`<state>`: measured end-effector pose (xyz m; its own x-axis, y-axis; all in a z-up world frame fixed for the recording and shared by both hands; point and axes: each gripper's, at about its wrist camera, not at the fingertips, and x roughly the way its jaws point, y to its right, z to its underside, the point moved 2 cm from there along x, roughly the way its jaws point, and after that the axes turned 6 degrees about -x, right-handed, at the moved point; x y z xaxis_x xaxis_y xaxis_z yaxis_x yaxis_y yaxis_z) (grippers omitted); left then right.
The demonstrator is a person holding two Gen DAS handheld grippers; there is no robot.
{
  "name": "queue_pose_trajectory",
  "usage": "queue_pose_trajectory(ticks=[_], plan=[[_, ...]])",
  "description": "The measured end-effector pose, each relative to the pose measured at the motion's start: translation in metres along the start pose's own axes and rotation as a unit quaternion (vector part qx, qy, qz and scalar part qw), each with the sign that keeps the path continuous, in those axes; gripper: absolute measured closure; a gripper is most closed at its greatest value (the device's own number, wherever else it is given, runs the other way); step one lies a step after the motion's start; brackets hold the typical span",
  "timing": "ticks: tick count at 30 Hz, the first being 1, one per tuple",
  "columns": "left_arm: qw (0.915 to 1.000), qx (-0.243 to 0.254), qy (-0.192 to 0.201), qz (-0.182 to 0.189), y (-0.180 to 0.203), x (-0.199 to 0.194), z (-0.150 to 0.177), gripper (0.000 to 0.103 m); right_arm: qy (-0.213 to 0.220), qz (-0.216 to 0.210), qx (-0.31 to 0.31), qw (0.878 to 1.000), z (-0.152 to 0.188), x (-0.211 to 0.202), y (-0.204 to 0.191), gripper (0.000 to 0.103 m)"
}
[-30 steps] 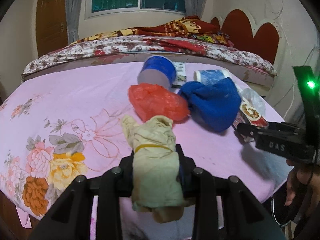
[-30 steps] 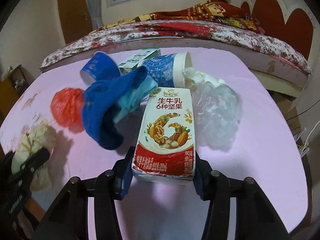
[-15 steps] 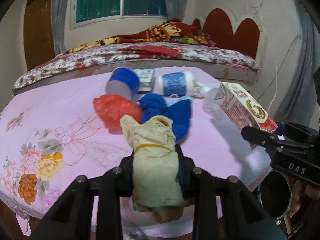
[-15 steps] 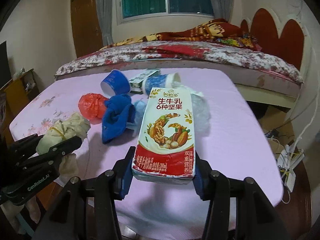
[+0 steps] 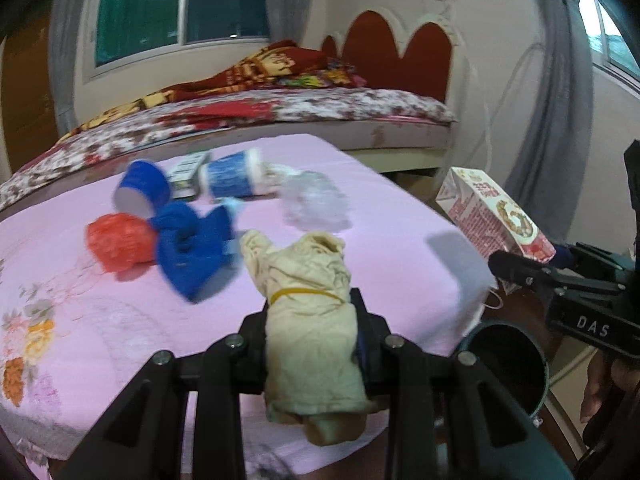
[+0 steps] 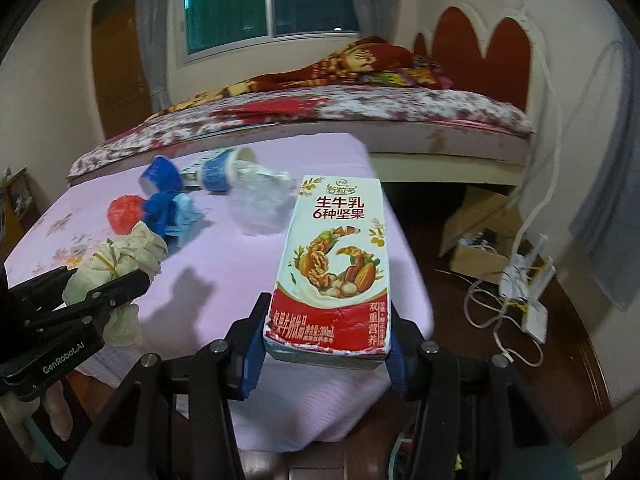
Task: Collect trash
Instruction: 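Carry the beige cloth and milk carton over the bin and release both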
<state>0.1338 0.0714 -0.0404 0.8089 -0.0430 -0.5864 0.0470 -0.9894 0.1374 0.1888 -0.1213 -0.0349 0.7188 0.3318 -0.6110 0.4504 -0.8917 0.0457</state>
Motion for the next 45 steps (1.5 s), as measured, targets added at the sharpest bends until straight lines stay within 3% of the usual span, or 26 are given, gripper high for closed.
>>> queue_pose_trajectory(ticks=[22,34,45], plan=[[0.9901,0.086,-0.029,0.107,0.139,0.013,0.025,0.07,-0.034,0.092,0.072,0.993,0.087,-0.054,0.11,0.05],[0.9744,0.131,-0.064,0.171,0.204,0.024,0.053,0.07,-0.063,0.125,0.115,0.983,0.149,-0.081,0.158,0.05],[0.9551,0.164,-0.124,0.213,0.235,0.055,0.085,0.07,-0.118,0.114,0.118,0.979,0.204,-0.06,0.175,0.05]])
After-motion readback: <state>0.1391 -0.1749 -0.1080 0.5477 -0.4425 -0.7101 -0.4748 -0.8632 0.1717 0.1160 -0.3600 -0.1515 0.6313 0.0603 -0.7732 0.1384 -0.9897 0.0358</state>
